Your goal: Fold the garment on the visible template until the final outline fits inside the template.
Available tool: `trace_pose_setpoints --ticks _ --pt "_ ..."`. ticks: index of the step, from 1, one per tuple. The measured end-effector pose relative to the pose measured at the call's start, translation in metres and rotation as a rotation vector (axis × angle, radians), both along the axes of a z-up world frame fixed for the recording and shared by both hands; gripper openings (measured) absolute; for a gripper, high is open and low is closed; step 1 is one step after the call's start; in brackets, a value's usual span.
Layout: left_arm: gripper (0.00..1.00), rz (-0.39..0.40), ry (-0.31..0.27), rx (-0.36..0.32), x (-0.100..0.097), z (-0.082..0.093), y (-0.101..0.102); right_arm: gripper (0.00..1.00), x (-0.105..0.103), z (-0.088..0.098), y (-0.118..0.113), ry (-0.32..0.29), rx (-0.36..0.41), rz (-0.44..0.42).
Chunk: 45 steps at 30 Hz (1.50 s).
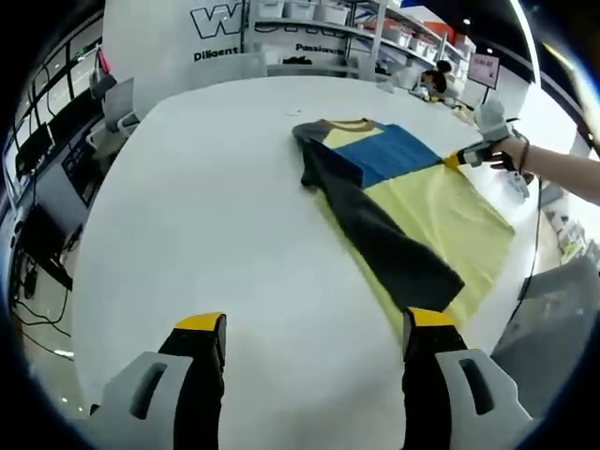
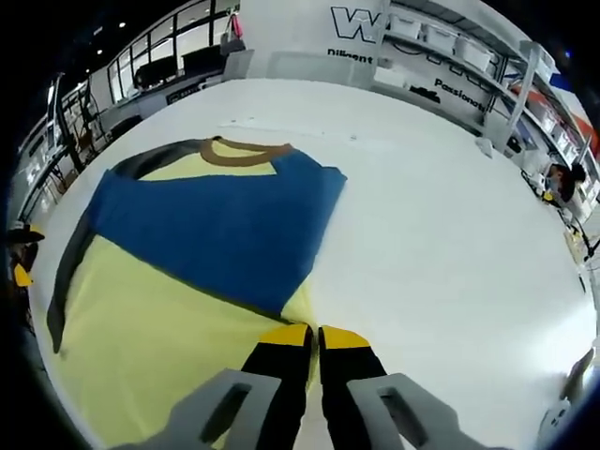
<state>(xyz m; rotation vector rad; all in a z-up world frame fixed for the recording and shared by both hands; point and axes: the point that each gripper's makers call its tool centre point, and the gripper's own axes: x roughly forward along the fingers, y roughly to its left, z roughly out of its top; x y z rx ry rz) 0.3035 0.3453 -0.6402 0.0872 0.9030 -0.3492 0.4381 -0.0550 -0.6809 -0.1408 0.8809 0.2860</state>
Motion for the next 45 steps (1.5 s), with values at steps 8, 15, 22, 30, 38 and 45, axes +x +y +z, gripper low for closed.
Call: trace_pose_setpoints --ticks 8,15,22,30,38,45 --pt "0.79 -0.006 0.002 -0.004 -0.001 -0.001 -0.003 0.08 0.003 0.0 -0.009 -0.003 -0.026 0.007" --pt "0.76 -0.021 0.005 -0.007 -0.002 -0.002 -0.004 0.27 0.01 0.001 -0.021 0.003 -0.053 0.002" --pt "0.77 -0.031 -0.002 -0.012 -0.003 0.0 -0.008 0.44 0.013 -0.001 -0.03 0.008 -0.07 -0.007" --pt "0.84 -0.044 -0.022 -0.024 -0.003 0.006 -0.015 0.65 0.014 0.006 -0.041 -0.002 -0.053 -0.051" --pt "0.79 -0.105 -0.053 -0.057 0.005 0.014 -0.041 0.78 0.012 0.041 -0.025 -0.11 0.063 -0.056" --pt "0.71 -0.12 -0.054 -0.08 0.01 0.014 -0.05 0.81 0.007 0.057 -0.008 -0.149 0.106 -0.013"
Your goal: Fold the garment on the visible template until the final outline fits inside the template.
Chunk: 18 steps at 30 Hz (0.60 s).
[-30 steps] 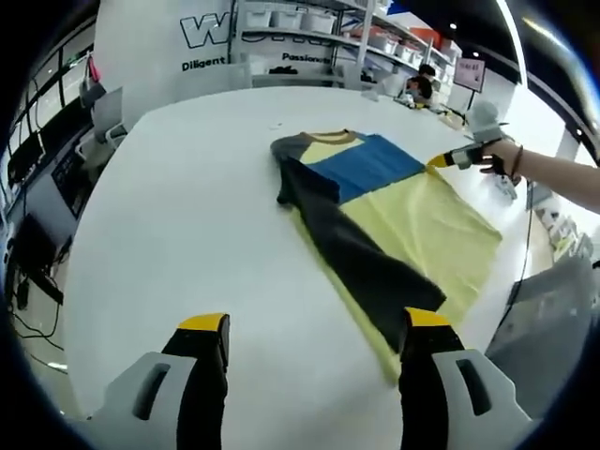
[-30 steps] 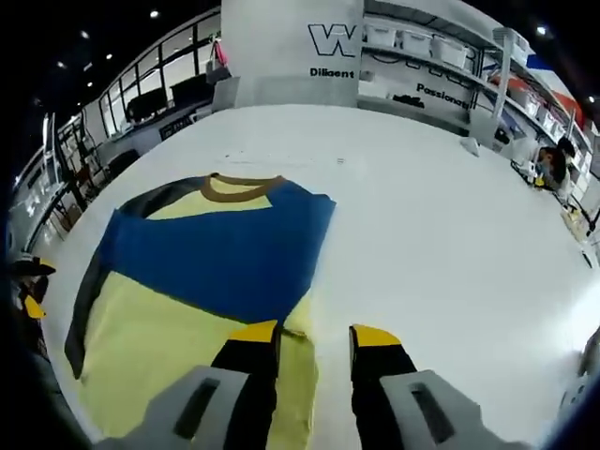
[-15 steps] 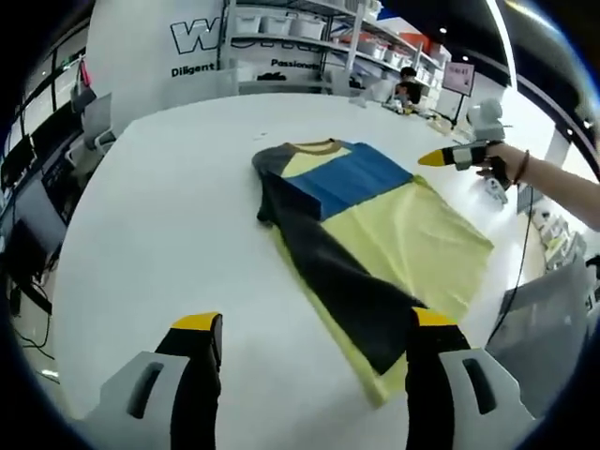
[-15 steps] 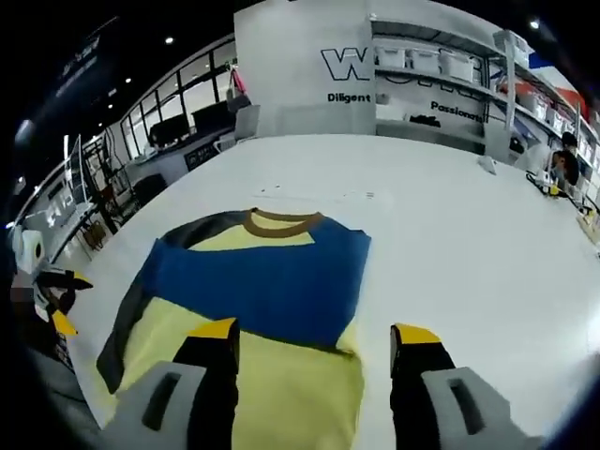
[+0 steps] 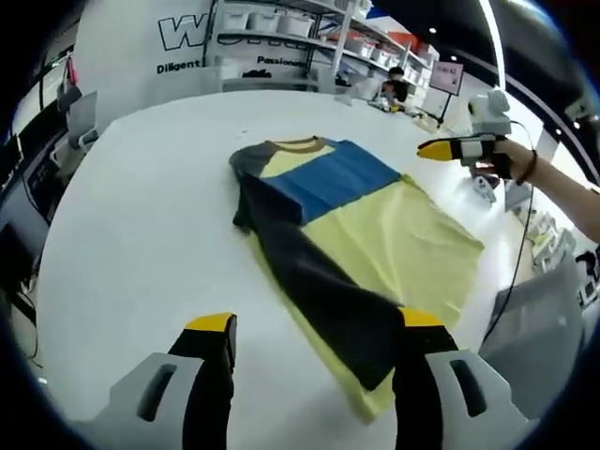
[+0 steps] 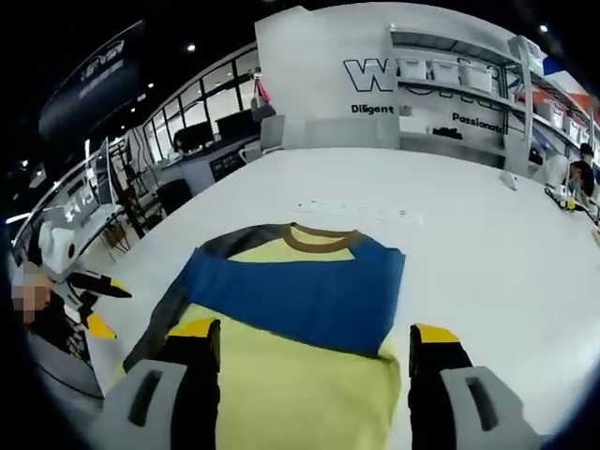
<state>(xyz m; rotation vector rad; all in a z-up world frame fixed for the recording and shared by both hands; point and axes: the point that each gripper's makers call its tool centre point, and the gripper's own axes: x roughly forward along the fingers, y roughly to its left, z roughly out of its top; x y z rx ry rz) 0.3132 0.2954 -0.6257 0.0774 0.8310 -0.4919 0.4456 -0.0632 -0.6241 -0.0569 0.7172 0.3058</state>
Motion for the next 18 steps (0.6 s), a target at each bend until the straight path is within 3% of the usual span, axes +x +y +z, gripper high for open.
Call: trace_pose_setpoints --ticks 8,18 --pt "0.67 -0.022 0.0 -0.028 0.003 -0.001 -0.011 0.84 -0.002 0.016 0.022 -0.017 0.087 0.033" --pt "0.62 -0.062 0.013 -0.053 0.009 -0.005 -0.024 0.83 -0.014 0.029 0.043 -0.031 0.095 0.099"
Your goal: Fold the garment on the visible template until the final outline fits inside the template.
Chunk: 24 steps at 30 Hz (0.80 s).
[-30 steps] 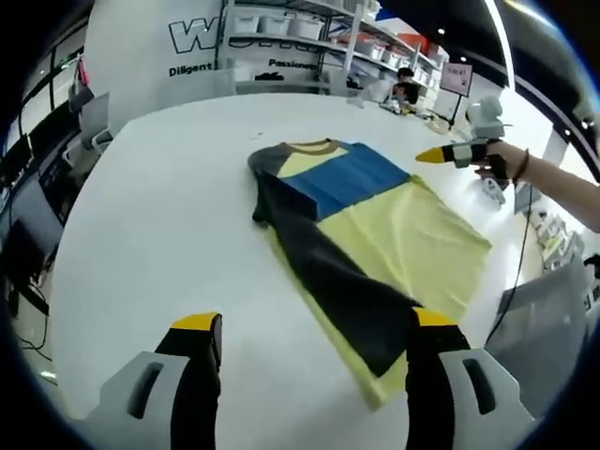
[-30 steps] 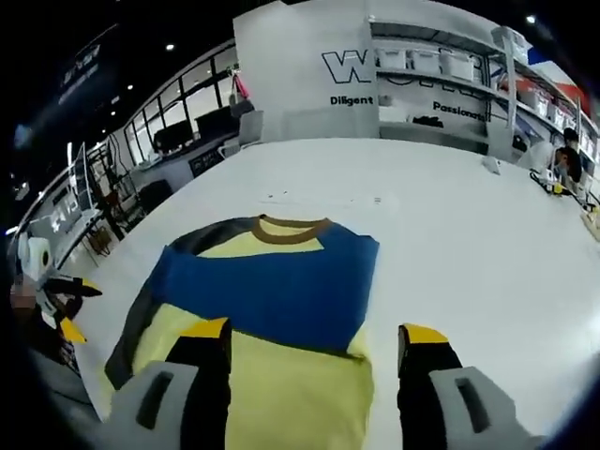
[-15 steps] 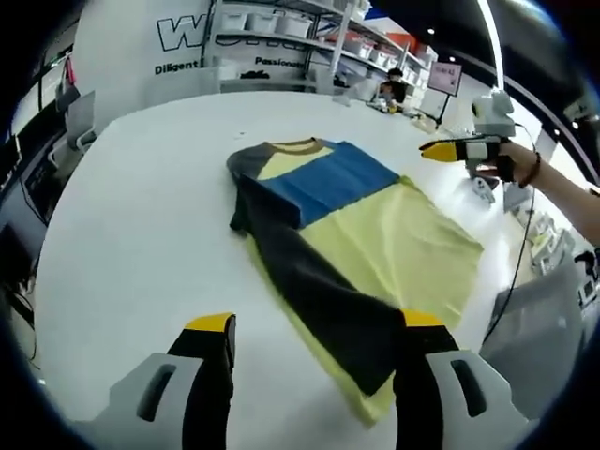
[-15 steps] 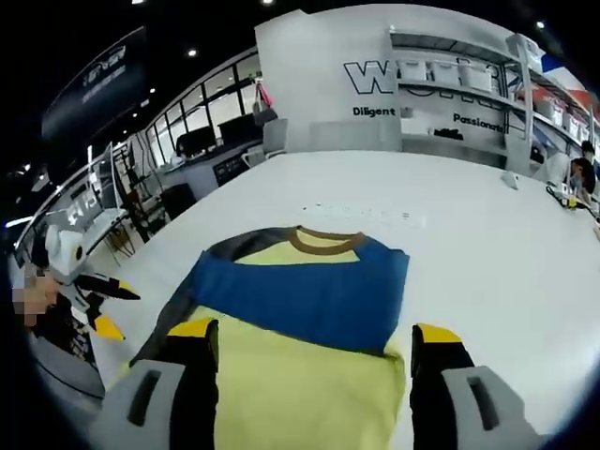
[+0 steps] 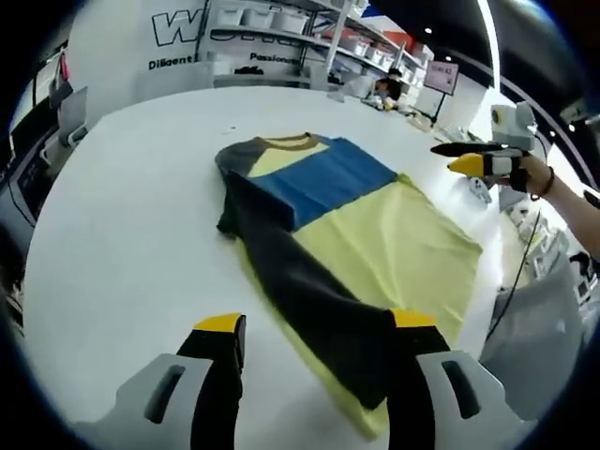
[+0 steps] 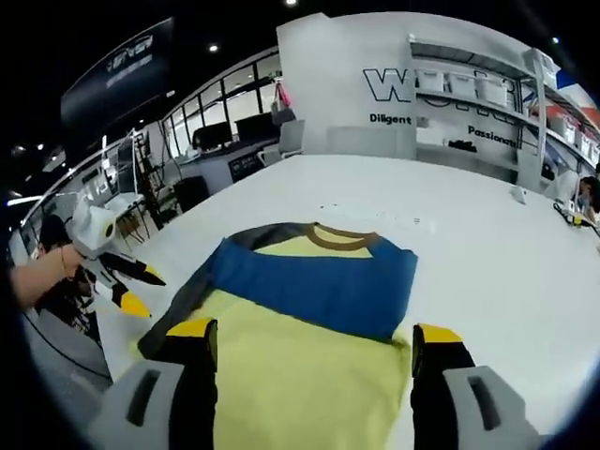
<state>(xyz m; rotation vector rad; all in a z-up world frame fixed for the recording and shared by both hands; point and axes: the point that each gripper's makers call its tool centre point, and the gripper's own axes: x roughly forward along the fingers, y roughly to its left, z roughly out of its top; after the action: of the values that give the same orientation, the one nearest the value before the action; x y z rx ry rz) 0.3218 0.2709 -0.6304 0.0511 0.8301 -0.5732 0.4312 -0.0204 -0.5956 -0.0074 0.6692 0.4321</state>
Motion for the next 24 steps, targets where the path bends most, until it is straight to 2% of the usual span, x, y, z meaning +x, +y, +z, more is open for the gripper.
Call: trace_pose_setpoints --ticks 5,14,17,20,24 --pt "0.61 -0.016 0.004 -0.014 0.008 -0.003 -0.006 0.83 -0.009 0.01 0.006 -0.02 0.037 0.018" --pt "0.55 -0.037 0.003 -0.019 0.019 -0.008 -0.013 0.81 -0.032 0.014 0.009 -0.034 0.021 0.066" --pt "0.49 -0.035 0.009 -0.022 0.02 -0.01 -0.014 0.81 -0.035 0.014 0.009 -0.042 0.011 0.077" --pt "0.46 -0.047 0.039 -0.037 0.02 -0.017 -0.02 0.81 -0.041 0.016 0.012 -0.06 0.018 0.1" --pt "0.41 -0.046 0.051 -0.021 0.025 -0.024 -0.021 0.82 -0.048 0.016 0.016 -0.074 0.009 0.127"
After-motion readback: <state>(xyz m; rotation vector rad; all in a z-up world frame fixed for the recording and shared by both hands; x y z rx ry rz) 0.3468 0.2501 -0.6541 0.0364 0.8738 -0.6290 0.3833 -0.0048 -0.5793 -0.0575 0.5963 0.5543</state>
